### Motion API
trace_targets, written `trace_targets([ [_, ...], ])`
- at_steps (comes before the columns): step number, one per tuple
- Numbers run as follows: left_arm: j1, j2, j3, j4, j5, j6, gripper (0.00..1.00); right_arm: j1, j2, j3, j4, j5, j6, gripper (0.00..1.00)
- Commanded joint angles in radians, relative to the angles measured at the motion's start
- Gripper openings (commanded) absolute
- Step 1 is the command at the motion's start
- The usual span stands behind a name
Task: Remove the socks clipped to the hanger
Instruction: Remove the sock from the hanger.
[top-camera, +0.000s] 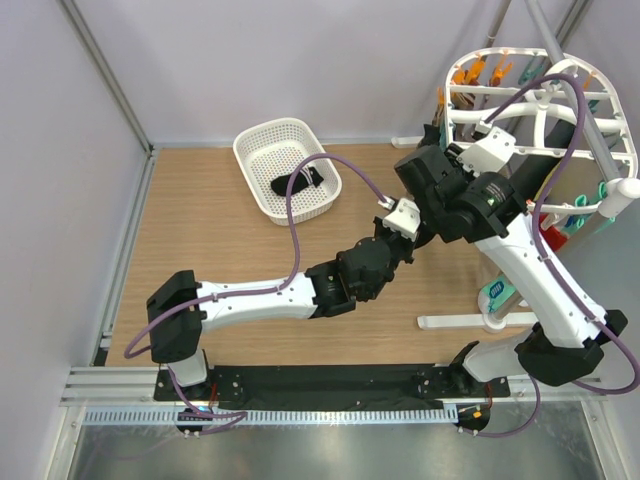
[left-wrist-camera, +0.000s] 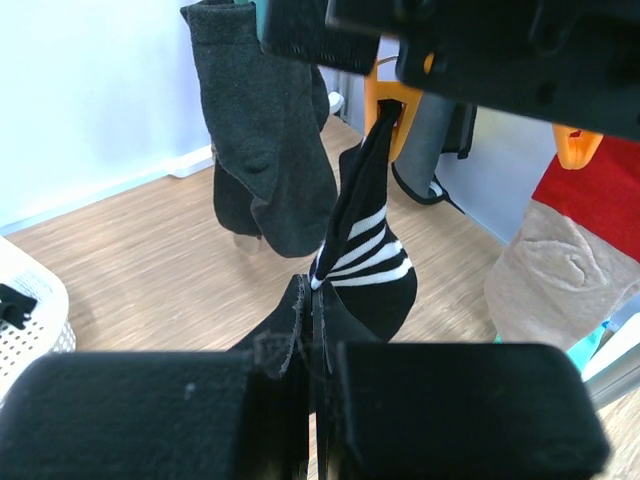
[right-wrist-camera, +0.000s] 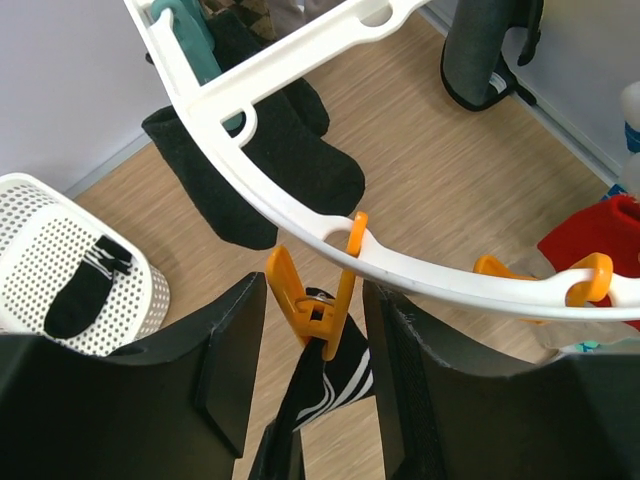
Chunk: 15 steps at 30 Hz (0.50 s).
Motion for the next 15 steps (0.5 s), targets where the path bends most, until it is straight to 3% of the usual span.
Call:
trace_targets([
  [1,-0.009,-0.023,-0.007,0.072,-0.032,0.008,0.0,-0.01,-0.024,-0.016,-0.159,0.067,0.011,0.5],
  [15,-0.011,-0.006,0.007,0.072,-0.034,0.018,0.0,-0.015,-0.049,-0.025,-0.067,0.116,-0.081,0.49],
])
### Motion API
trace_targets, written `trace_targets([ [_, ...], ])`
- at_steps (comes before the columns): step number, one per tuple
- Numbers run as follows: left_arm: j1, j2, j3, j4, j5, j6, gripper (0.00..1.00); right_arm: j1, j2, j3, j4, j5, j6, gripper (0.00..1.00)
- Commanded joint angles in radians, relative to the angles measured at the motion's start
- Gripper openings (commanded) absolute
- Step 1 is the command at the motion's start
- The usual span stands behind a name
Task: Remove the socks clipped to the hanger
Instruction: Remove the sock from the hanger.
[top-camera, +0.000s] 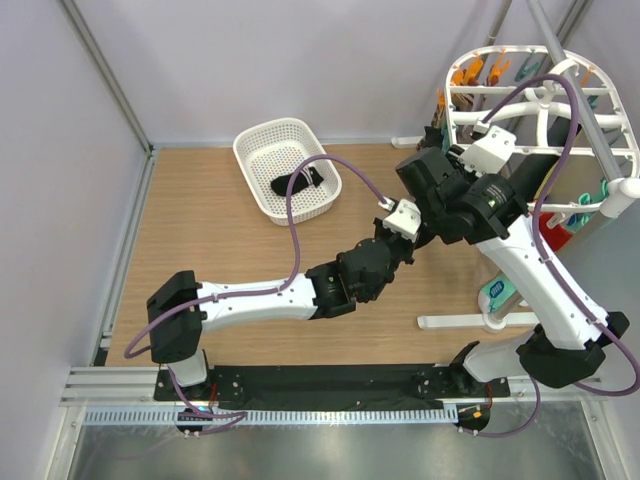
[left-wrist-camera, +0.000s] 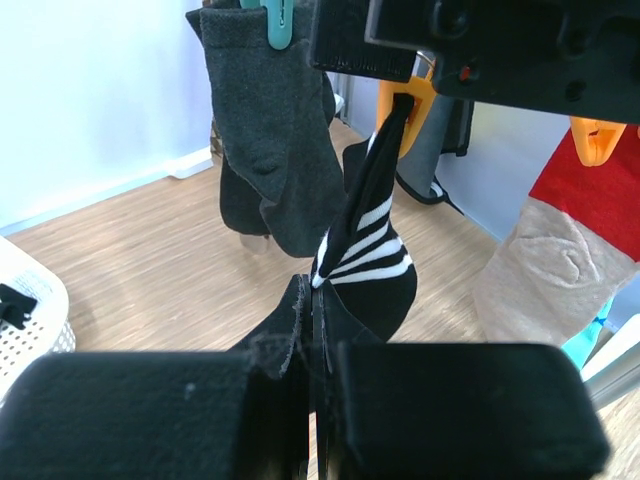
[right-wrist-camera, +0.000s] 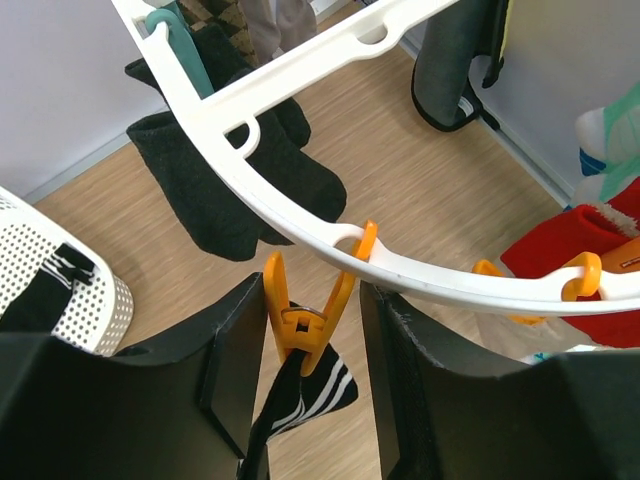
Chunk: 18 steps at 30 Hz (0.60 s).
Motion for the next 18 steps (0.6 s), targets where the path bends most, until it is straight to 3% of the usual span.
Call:
trace_targets([
  [1,-0.007,-0.006,0.015,0.063,-0.026,0.015,0.0,-0.004,-0.042,-0.002,-0.059,0.074,-0.017,0.49],
  [5,-0.007,-0.005,0.014,0.063,-0.029,0.016,0.0,-0.006,-0.06,-0.029,-0.011,0.068,-0.041,0.48],
  [7,-0.009,-0.008,0.013,0.063,-0.032,0.016,0.0,-0.006,-0.071,-0.037,0.009,0.066,-0.049,0.4],
  [9,-0.01,-0.006,0.013,0.063,-0.032,0.016,0.0,-0.006,-0.08,-0.052,0.038,0.06,-0.061,0.3],
  [11,-0.012,-0.008,0.015,0.062,-0.033,0.015,0.0,-0.006,-0.096,-0.066,0.05,0.056,-0.07,0.12],
  [13,-0.013,-0.006,0.015,0.062,-0.035,0.012,0.0,-0.006,-0.103,-0.075,0.068,0.054,-0.075,0.01],
  [18,-0.015,-0.005,0.015,0.045,-0.045,0.007,0.0,-0.006,-0.131,-0.1,0.111,0.02,-0.107,0.01],
])
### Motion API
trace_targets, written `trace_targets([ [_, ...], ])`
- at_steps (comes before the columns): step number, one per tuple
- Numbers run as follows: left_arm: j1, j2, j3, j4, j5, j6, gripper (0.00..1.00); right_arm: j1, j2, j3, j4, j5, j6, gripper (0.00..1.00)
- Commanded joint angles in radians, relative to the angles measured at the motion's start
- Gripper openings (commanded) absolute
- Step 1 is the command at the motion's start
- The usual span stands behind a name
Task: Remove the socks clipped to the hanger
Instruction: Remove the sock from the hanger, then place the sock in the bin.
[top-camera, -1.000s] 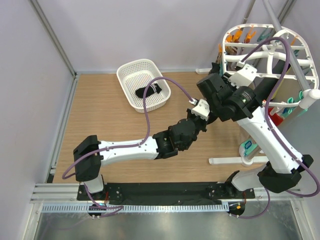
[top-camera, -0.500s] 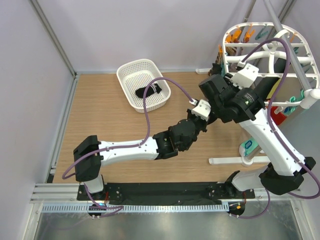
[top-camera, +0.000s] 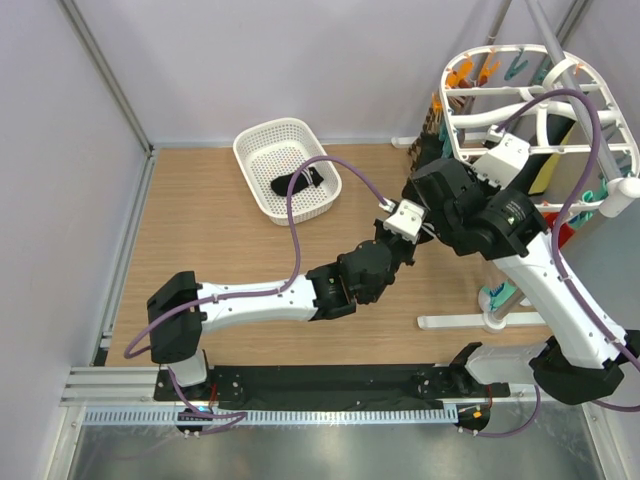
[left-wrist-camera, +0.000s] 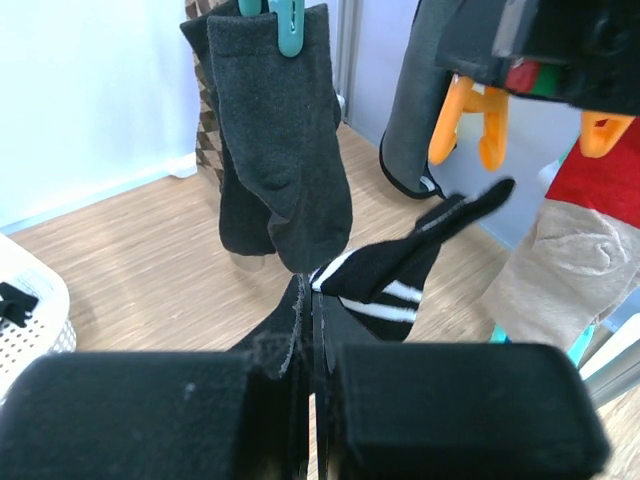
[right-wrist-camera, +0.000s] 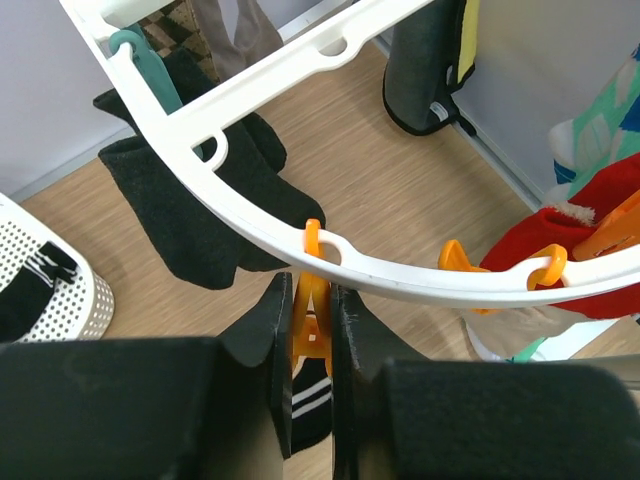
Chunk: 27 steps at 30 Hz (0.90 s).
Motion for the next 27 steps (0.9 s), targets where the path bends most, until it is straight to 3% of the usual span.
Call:
trace_targets([
  [1,-0.005,-0.006,0.012,0.034,-0.048,-0.001,0.0,-0.004,-0.027,-0.005,0.063,0.005,-0.026,0.01],
  [6,0.047,-0.065,-0.084,-0.045,-0.076,-0.059,0.0,-0.006,-0.06,-0.011,0.098,-0.042,-0.064,0.01],
  [9,0.147,-0.124,-0.1,-0.183,-0.056,-0.151,0.0,-0.004,-0.079,-0.038,0.112,-0.057,-0.069,0.01],
  [14,0.408,-0.157,-0.049,-0.361,0.05,-0.251,0.0,-0.004,-0.148,-0.122,0.136,-0.105,-0.09,0.08],
  [21,0.622,-0.038,0.053,-0.42,0.133,-0.233,0.0,-0.006,-0.258,-0.198,0.159,-0.128,-0.182,0.23],
  [27,0.735,0.137,0.2,-0.472,0.19,-0.24,0.0,-0.006,-0.35,-0.27,0.17,-0.123,-0.242,0.25],
])
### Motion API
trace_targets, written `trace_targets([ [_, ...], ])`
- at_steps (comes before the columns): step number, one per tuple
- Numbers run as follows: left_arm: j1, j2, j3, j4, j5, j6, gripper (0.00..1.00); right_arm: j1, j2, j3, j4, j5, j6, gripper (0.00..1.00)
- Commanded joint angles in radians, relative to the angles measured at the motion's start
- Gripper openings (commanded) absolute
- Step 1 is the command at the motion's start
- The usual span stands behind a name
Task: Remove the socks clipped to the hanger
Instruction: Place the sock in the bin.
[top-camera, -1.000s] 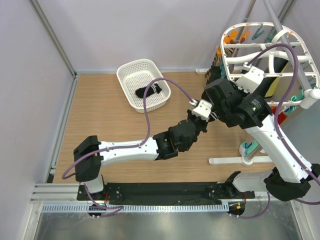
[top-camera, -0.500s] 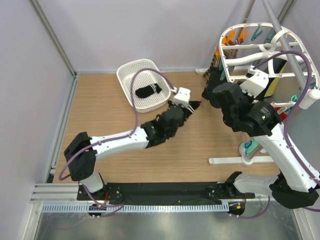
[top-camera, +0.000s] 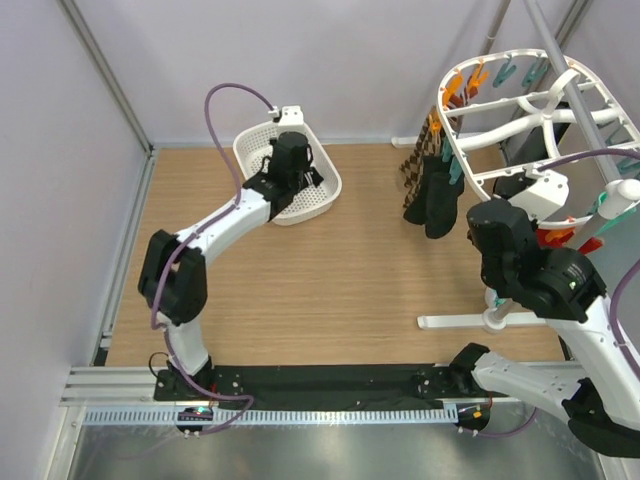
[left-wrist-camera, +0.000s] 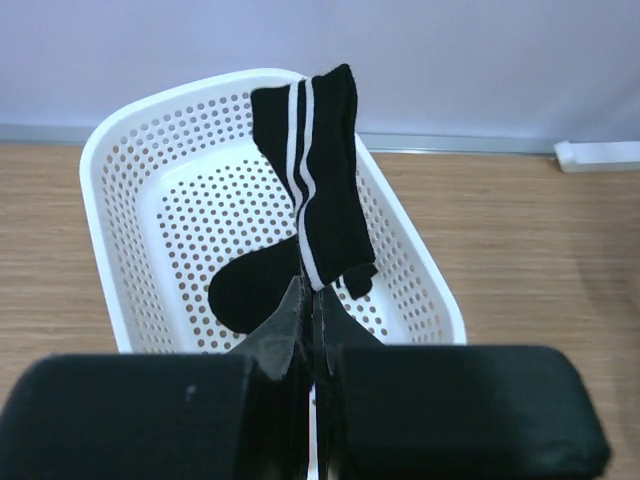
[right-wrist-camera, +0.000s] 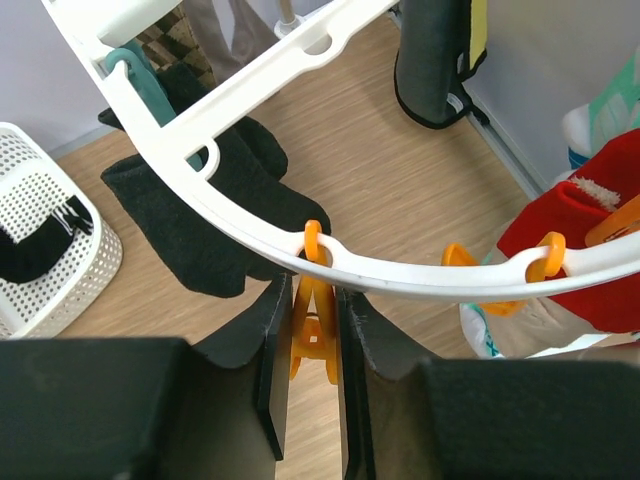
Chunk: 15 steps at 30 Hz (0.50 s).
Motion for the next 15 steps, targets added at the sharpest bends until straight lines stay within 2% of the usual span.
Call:
trace_targets([
  [1,0.046,0.12,0.088,-0.075,0.056,-0.029,0.0,-0.001,-0.036,-0.045,0.027,-0.003,-0.054,0.25],
  [2,0.052,0.138,0.105,-0.095,0.029,-0.044,0.0,-0.003,-0.042,-0.054,0.027,-0.001,-0.057,0.26],
  [3,0.057,0.152,0.12,-0.115,-0.004,-0.058,0.05,-0.001,-0.047,-0.06,0.019,0.005,-0.045,0.27],
  [4,0.064,0.163,0.125,-0.121,-0.004,-0.062,0.16,-0.001,-0.047,-0.065,0.011,0.013,-0.04,0.28],
  [5,0.069,0.181,0.136,-0.13,0.002,-0.076,0.33,-0.001,-0.047,-0.068,-0.005,0.013,-0.037,0.3],
  [8,0.071,0.185,0.174,-0.187,0.036,-0.09,0.5,-0.003,-0.057,-0.069,-0.019,0.013,-0.031,0.36],
  [10,0.057,0.151,0.15,-0.189,0.048,-0.099,0.53,-0.001,-0.071,-0.073,-0.019,0.014,-0.033,0.38],
  [11,0.045,0.128,0.128,-0.175,0.053,-0.099,0.59,-0.001,-0.076,-0.07,-0.024,0.013,-0.031,0.38],
  [12,0.017,0.065,0.098,-0.126,0.08,-0.071,0.6,-0.001,-0.077,-0.063,-0.029,0.008,-0.031,0.38],
  [14,-0.027,-0.007,-0.016,-0.046,0.187,-0.035,0.65,-0.003,-0.085,-0.048,-0.033,-0.003,-0.031,0.39],
  [15,-0.073,-0.079,-0.062,0.06,0.262,-0.003,0.66,-0.001,-0.083,-0.042,-0.035,-0.006,-0.031,0.38],
])
